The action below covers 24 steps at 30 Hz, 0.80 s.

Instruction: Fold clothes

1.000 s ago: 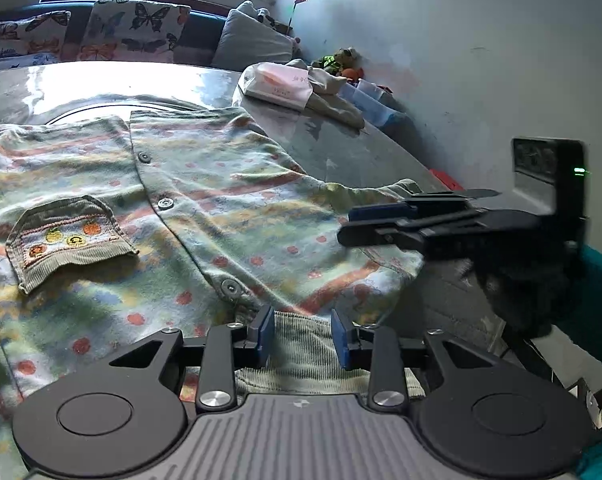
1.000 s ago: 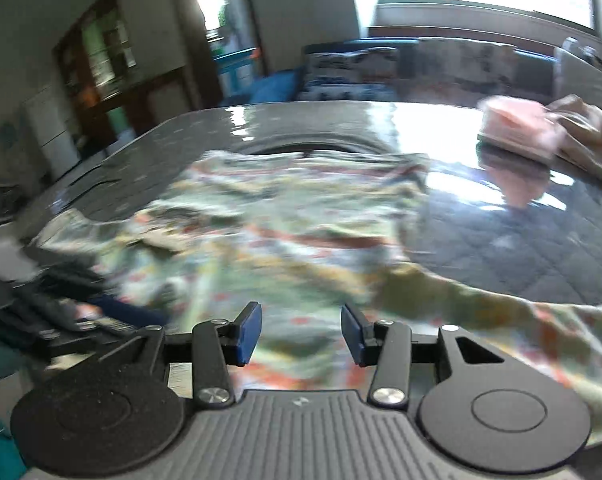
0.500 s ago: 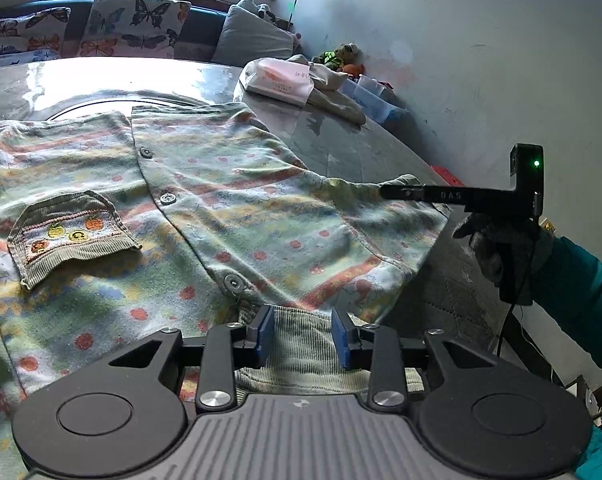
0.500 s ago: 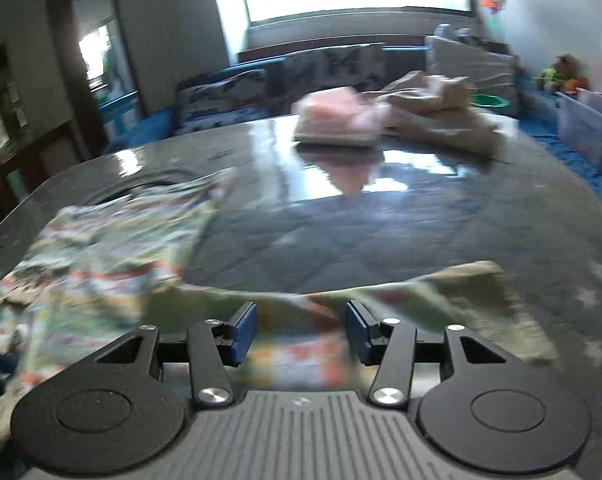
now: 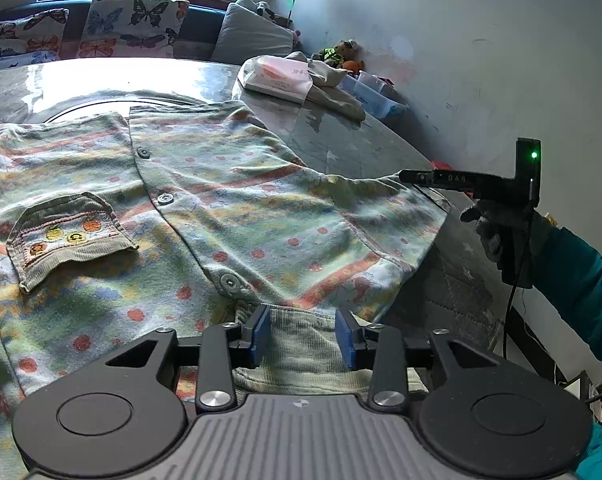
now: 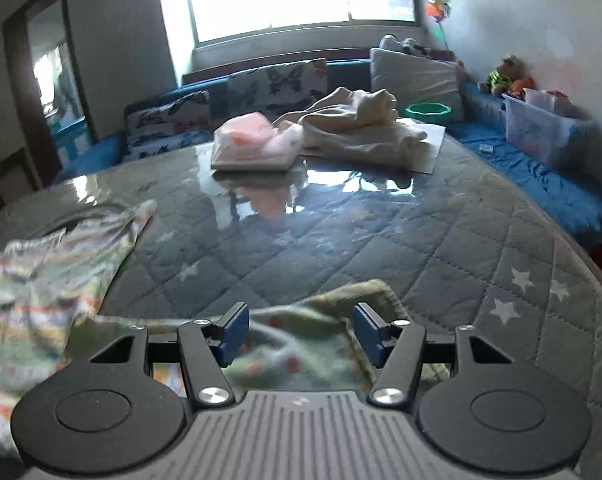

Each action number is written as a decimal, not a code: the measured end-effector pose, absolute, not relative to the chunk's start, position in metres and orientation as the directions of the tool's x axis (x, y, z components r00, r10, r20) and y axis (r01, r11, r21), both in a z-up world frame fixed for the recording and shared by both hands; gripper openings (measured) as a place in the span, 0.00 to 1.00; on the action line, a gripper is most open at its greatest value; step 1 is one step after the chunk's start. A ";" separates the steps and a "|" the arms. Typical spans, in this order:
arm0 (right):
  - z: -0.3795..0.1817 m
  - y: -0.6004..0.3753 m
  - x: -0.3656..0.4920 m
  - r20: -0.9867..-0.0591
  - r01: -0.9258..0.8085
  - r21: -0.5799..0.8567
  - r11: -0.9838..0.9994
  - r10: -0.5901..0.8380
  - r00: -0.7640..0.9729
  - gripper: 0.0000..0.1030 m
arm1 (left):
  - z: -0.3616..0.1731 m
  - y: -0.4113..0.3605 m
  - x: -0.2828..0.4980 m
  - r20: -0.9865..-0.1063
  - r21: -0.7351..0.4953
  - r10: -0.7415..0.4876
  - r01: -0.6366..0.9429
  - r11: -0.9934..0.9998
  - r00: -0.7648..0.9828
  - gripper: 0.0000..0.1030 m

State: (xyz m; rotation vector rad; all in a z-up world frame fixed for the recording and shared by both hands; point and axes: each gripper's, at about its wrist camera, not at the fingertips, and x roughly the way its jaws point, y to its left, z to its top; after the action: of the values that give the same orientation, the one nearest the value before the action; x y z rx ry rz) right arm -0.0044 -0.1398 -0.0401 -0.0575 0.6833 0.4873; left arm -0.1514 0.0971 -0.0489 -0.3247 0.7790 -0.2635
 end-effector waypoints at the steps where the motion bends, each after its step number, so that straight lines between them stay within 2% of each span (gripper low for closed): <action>1: -0.042 -0.139 -0.007 -0.627 -0.459 0.085 0.884 0.406 0.665 0.59 | -0.048 0.096 -0.151 -0.642 -0.376 -0.348 0.115 0.920 0.683 0.41; 8: -0.040 -0.142 -0.025 -0.631 -0.463 0.015 0.886 0.368 0.683 0.65 | -0.047 0.092 -0.151 -0.648 -0.361 -0.342 0.120 0.925 0.681 0.44; 10: -0.038 -0.140 -0.034 -0.625 -0.494 0.018 0.869 0.395 0.673 0.77 | -0.047 0.091 -0.151 -0.648 -0.357 -0.340 0.123 0.926 0.681 0.46; 11: -0.038 -0.139 -0.039 -0.625 -0.508 0.014 0.861 0.404 0.668 0.79 | -0.047 0.090 -0.151 -0.648 -0.354 -0.339 0.124 0.927 0.682 0.48; 18: -0.045 -0.142 -0.058 -0.656 -0.532 -0.010 0.847 0.396 0.642 0.80 | -0.046 0.086 -0.152 -0.653 -0.341 -0.329 0.123 0.932 0.682 0.50; 24: -0.034 -0.129 -0.078 -0.627 -0.589 0.009 0.808 0.464 0.626 0.81 | -0.044 0.082 -0.153 -0.659 -0.328 -0.320 0.123 0.937 0.681 0.55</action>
State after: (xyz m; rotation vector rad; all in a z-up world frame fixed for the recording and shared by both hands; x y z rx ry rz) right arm -0.0784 -0.1287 -0.0336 -0.2046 0.6572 0.6089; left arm -0.1527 0.0822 -0.0443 -0.2676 0.7848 -0.2521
